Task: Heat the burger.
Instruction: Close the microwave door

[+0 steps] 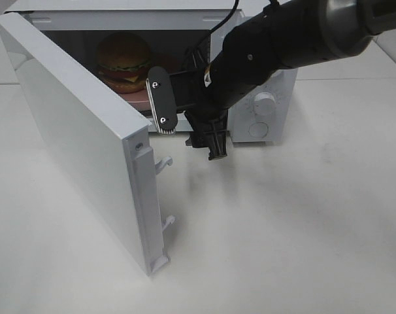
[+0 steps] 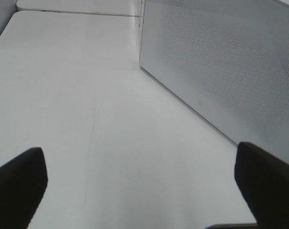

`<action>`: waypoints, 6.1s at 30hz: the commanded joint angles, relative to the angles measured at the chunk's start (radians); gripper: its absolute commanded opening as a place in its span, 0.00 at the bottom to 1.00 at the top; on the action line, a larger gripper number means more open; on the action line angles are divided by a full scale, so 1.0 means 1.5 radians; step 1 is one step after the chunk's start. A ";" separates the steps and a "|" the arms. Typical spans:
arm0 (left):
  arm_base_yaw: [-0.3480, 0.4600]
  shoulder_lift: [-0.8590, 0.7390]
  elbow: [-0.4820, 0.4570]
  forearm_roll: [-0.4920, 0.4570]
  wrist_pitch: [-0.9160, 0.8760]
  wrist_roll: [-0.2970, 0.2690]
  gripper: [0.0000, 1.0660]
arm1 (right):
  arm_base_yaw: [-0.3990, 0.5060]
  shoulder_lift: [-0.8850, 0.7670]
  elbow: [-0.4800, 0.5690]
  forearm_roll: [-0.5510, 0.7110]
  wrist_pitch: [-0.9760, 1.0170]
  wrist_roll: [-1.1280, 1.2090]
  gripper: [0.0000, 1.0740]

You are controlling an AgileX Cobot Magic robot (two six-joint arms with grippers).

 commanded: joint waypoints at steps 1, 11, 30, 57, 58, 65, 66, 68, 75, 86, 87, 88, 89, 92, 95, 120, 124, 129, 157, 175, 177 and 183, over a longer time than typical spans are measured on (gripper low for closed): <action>0.001 -0.010 0.000 0.003 -0.009 0.001 0.94 | -0.010 -0.051 0.051 0.006 -0.019 0.016 0.71; 0.001 -0.010 0.000 0.003 -0.009 0.001 0.94 | -0.011 -0.151 0.150 -0.001 -0.039 0.085 0.71; 0.001 -0.010 0.000 0.003 -0.009 0.001 0.94 | -0.011 -0.387 0.364 -0.009 -0.013 0.407 0.71; 0.001 -0.010 0.000 0.003 -0.009 0.001 0.94 | -0.011 -0.720 0.422 0.027 0.513 0.799 0.71; 0.001 -0.010 0.000 0.003 -0.009 0.001 0.94 | -0.011 -0.747 0.422 0.037 0.542 0.803 0.71; 0.001 -0.010 0.000 0.003 -0.009 0.001 0.94 | -0.011 -0.827 0.422 0.041 0.595 0.819 0.71; 0.001 -0.010 0.000 0.003 -0.009 0.001 0.94 | -0.011 -0.850 0.422 0.041 0.606 0.831 0.71; 0.001 -0.010 0.000 0.003 -0.009 0.001 0.94 | -0.011 -0.862 0.422 0.041 0.615 0.837 0.71; 0.001 -0.010 0.000 0.003 -0.009 0.001 0.94 | -0.013 -0.947 0.424 0.041 0.649 0.847 0.71; 0.001 -0.010 0.000 0.003 -0.009 0.001 0.94 | -0.182 -1.047 0.500 0.049 0.625 0.816 0.71; 0.001 -0.010 0.000 0.003 -0.009 0.001 0.94 | -0.182 -1.047 0.500 0.049 0.625 0.816 0.71; 0.001 -0.010 0.000 0.003 -0.009 0.001 0.94 | -0.217 -1.078 0.511 0.051 0.614 0.813 0.71; 0.001 -0.010 0.000 0.003 -0.009 0.001 0.94 | -0.235 -1.095 0.511 0.054 0.609 0.813 0.71; 0.001 -0.010 0.000 0.003 -0.009 0.001 0.94 | -0.299 -1.163 0.514 0.067 0.582 0.795 0.71; 0.001 -0.010 0.000 0.003 -0.009 0.001 0.94 | -0.309 -1.176 0.515 0.073 0.577 0.790 0.71; 0.001 -0.010 0.000 0.003 -0.009 0.001 0.94 | -0.398 -1.335 0.545 0.109 0.493 0.781 0.71; 0.001 -0.010 0.000 0.003 -0.009 0.001 0.94 | -0.398 -1.335 0.545 0.109 0.493 0.781 0.71; 0.001 -0.010 0.000 0.003 -0.009 0.001 0.94 | -0.398 -1.336 0.545 0.109 0.493 0.781 0.71; 0.001 0.005 -0.003 -0.011 -0.014 0.001 0.94 | -0.397 -1.336 0.545 0.109 0.493 0.781 0.70; 0.001 0.180 -0.019 0.023 -0.227 0.001 0.58 | -0.397 -1.336 0.545 0.109 0.493 0.781 0.70; 0.001 0.193 -0.018 0.027 -0.238 0.001 0.52 | -0.397 -1.336 0.545 0.109 0.493 0.781 0.70; 0.001 0.253 -0.005 0.029 -0.287 0.001 0.16 | -0.397 -1.336 0.545 0.109 0.493 0.781 0.70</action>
